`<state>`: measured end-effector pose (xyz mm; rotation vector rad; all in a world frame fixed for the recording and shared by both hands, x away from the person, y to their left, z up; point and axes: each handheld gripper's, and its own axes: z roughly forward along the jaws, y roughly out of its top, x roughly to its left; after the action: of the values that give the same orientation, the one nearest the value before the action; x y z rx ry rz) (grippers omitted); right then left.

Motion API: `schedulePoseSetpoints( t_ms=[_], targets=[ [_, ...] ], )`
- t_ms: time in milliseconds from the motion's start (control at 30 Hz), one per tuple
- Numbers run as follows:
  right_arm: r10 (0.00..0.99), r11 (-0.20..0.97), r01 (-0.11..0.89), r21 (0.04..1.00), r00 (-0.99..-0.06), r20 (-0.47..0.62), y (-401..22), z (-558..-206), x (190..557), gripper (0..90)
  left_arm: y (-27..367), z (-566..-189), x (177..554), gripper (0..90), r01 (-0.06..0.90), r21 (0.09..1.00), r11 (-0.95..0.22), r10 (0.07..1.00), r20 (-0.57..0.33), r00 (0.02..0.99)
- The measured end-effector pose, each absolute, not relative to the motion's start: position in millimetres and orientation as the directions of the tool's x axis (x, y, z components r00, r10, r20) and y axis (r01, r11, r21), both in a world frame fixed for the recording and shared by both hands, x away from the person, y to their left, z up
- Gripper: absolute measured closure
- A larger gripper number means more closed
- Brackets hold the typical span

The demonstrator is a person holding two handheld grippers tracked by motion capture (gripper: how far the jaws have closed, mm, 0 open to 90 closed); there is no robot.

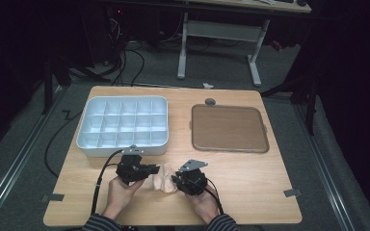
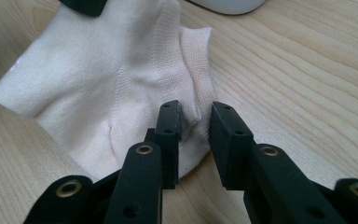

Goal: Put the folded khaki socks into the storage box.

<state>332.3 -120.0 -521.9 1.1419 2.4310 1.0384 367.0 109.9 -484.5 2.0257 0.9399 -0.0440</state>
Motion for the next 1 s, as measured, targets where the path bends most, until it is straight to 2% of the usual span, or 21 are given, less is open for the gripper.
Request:
schedulePoseSetpoints(
  t_ms=[1000],
  targets=[
    [0.734, 0.455, 0.556, 0.695, -0.676, 0.061, -112, -521, 336, 75.2, 90, -478, 373, 84.8, 0.601, 0.714, -0.360, 0.561, -0.350, 0.750]
  ],
)
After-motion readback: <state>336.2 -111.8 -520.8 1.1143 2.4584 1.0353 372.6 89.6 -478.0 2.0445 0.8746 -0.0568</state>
